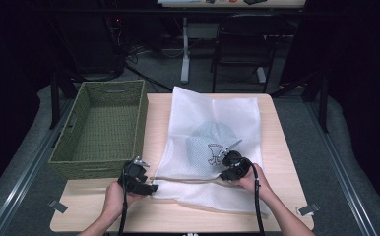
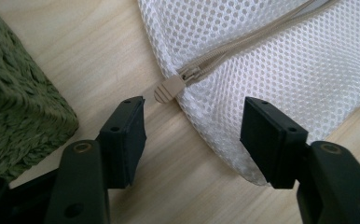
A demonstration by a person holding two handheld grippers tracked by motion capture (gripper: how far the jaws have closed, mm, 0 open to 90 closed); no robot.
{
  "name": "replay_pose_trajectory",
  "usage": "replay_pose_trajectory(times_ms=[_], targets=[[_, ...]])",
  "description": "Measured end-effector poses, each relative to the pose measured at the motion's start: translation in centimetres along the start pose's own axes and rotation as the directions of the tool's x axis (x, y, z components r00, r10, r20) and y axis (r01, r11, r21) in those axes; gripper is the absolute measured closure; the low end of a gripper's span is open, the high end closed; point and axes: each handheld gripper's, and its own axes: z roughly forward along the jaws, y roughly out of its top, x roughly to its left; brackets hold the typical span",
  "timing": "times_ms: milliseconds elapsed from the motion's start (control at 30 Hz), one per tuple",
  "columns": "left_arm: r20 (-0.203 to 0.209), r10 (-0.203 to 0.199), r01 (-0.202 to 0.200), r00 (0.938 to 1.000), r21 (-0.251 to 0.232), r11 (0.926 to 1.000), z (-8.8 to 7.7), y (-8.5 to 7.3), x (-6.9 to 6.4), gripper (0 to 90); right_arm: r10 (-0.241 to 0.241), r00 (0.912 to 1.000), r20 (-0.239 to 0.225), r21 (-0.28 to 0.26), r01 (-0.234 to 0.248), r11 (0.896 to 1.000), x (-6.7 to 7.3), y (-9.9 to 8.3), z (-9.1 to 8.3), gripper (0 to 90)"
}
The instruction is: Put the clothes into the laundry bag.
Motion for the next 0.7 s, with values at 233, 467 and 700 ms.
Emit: replay_pose_trajectory(times_ms=[233, 467, 700], targets=[[0.018, -0.002, 0.002, 0.9998, -0.006, 1.0000, 0.50, 0.06, 0.38, 52.4, -0.012, 0.9998, 0.013, 0.008, 0.012, 1.000, 0.13, 0.05, -0.04, 86.0], [0.004, 0.010, -0.010, 0.9999, -0.019, 0.9998, 0.59, 0.20, 0.42, 63.9, -0.019, 0.9995, 0.023, 0.011, 0.019, 1.000, 0.24, 0.10, -0.06, 85.7], [0.019, 0.011, -0.011, 0.9998, -0.025, 0.9996, 0.38, 0.24, 0.41, 75.2, -0.034, 0.9989, 0.031, 0.024, 0.033, 0.999, 0.50, 0.14, -0.26, 83.4]])
